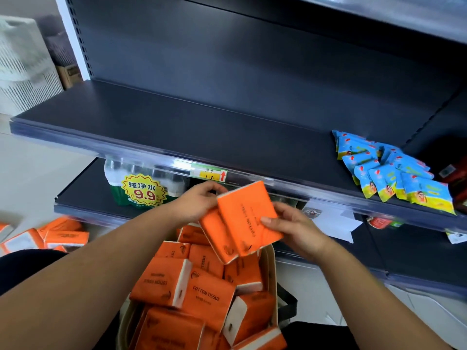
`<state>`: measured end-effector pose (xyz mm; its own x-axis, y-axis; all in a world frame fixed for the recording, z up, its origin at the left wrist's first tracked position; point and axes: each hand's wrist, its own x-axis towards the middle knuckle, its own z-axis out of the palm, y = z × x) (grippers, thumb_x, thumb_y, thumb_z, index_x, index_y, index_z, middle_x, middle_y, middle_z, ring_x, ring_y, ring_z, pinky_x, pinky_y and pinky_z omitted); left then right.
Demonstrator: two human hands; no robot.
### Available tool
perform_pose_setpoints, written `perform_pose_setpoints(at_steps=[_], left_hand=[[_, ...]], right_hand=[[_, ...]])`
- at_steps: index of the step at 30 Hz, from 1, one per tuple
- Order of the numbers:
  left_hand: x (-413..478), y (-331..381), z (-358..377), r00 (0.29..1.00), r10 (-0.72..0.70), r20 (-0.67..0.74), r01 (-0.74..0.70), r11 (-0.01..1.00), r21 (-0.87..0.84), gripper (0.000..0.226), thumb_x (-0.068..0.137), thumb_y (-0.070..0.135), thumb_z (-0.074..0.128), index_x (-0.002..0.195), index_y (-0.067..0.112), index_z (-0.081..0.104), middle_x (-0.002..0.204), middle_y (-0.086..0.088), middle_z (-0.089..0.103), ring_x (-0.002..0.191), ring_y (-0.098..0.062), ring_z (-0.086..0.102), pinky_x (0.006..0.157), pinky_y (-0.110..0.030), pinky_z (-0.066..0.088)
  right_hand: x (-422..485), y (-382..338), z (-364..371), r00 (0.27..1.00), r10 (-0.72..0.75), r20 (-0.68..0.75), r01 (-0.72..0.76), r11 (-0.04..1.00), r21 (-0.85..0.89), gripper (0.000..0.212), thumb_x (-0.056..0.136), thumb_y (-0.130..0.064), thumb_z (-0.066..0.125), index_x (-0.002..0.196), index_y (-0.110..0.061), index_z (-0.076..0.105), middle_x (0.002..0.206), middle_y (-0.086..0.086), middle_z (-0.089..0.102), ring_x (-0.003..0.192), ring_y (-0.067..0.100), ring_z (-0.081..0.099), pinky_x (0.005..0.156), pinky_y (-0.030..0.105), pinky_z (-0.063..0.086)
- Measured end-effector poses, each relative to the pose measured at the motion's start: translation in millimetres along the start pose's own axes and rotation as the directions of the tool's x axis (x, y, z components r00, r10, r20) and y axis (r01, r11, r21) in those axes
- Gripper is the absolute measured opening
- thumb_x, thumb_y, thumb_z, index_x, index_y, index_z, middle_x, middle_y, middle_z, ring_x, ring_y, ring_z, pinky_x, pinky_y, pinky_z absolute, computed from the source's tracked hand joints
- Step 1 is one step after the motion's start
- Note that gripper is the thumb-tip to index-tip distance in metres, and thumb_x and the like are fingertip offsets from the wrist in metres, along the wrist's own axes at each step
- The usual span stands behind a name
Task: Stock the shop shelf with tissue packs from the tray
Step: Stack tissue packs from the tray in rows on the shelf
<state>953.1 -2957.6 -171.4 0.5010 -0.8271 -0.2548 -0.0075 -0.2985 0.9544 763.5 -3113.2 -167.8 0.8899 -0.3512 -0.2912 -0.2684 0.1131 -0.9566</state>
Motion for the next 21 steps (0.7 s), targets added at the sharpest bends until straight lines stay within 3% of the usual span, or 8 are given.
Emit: perform_pose_setpoints(at_steps=[3,7,9,11,13,16,19,21], left_hand=[[0.6,3.1,1.6,0.997,-0.066,0.043,0.069,0.993,-0.093,0.025,0.095,0.016,0.059,0.120,0.018,0.057,0.097,-0.018,0.069,0.077,-0.031,0.061,0.060,-0.033,0.050],[1.1,2.8,-7.5,0.989,-0.138,0.053,0.145,0.972,-0.183,0.033,0.092,0.013,0.062,0.123,0.022,0.055,0.093,-0.015,0.073,0.079,-0.033,0.060,0.071,-0.042,0.050],[-2.0,6.7,-8.7,0.986,-0.166,0.018,0.163,0.934,-0.317,0.031,0.094,0.023,0.060,0.124,0.016,0.055,0.095,-0.012,0.073,0.079,-0.030,0.063,0.075,-0.040,0.052],[-6.2,13.7,-9.1,0.980,-0.199,-0.002,0.171,0.843,-0.510,0.039,0.096,0.040,0.051,0.122,0.011,0.054,0.108,-0.014,0.070,0.092,-0.032,0.065,0.083,-0.043,0.051],[-10.0,19.8,-10.8,0.976,-0.190,-0.103,0.091,0.795,-0.599,0.052,0.094,0.052,0.046,0.122,0.008,0.053,0.117,-0.017,0.066,0.102,-0.035,0.062,0.087,-0.044,0.049],[-21.6,31.9,-12.3,0.964,-0.114,-0.242,-0.022,0.868,-0.497,0.057,0.091,0.062,0.042,0.117,0.013,0.057,0.117,-0.015,0.065,0.103,-0.028,0.063,0.086,-0.042,0.049],[-40.0,43.2,-4.3,0.990,-0.102,-0.093,0.059,0.922,-0.382,0.060,0.087,0.072,0.034,0.110,0.023,0.059,0.108,-0.005,0.070,0.096,-0.020,0.068,0.075,-0.035,0.053],[-49.8,42.1,7.8,0.997,-0.073,0.009,0.073,0.959,-0.274,0.055,0.088,0.067,0.036,0.117,0.024,0.055,0.102,0.003,0.070,0.087,-0.011,0.070,0.065,-0.028,0.056]], right_hand=[[2.8,5.0,14.9,1.000,0.029,0.012,-0.027,0.990,-0.138,0.065,0.065,-0.038,0.083,0.123,-0.027,0.056,0.128,0.004,0.060,0.111,0.021,0.064,0.096,0.041,0.053],[1.3,11.9,25.5,0.991,0.052,0.125,-0.044,0.997,-0.069,0.078,0.066,-0.040,0.085,0.133,-0.028,0.049,0.126,0.005,0.065,0.115,0.027,0.063,0.100,0.051,0.048],[1.7,14.0,30.7,0.992,0.027,0.126,-0.020,0.998,-0.052,0.080,0.063,-0.042,0.087,0.132,-0.028,0.049,0.124,0.005,0.066,0.114,0.026,0.064,0.099,0.049,0.049],[3.5,14.2,33.9,0.995,-0.017,0.101,0.015,1.000,0.015,0.082,0.060,-0.039,0.089,0.131,-0.024,0.050,0.122,0.007,0.067,0.113,0.027,0.064,0.096,0.046,0.051],[4.9,11.6,36.6,0.996,-0.053,0.069,0.044,0.991,0.130,0.090,0.053,-0.038,0.093,0.130,-0.018,0.050,0.122,0.011,0.067,0.113,0.031,0.064,0.094,0.046,0.052],[7.7,5.5,40.4,0.995,-0.097,-0.010,0.096,0.958,0.272,0.096,0.046,-0.037,0.096,0.127,-0.014,0.052,0.123,0.015,0.066,0.112,0.034,0.063,0.091,0.050,0.053],[9.3,-0.1,43.2,0.985,-0.136,-0.109,0.165,0.925,0.341,0.099,0.040,-0.038,0.097,0.125,-0.014,0.053,0.120,0.014,0.067,0.108,0.033,0.066,0.081,0.047,0.056],[11.7,0.4,45.8,0.977,-0.146,-0.155,0.189,0.930,0.316,0.103,0.041,-0.038,0.097,0.129,-0.017,0.049,0.126,0.015,0.064,0.112,0.034,0.064,0.083,0.050,0.056]])
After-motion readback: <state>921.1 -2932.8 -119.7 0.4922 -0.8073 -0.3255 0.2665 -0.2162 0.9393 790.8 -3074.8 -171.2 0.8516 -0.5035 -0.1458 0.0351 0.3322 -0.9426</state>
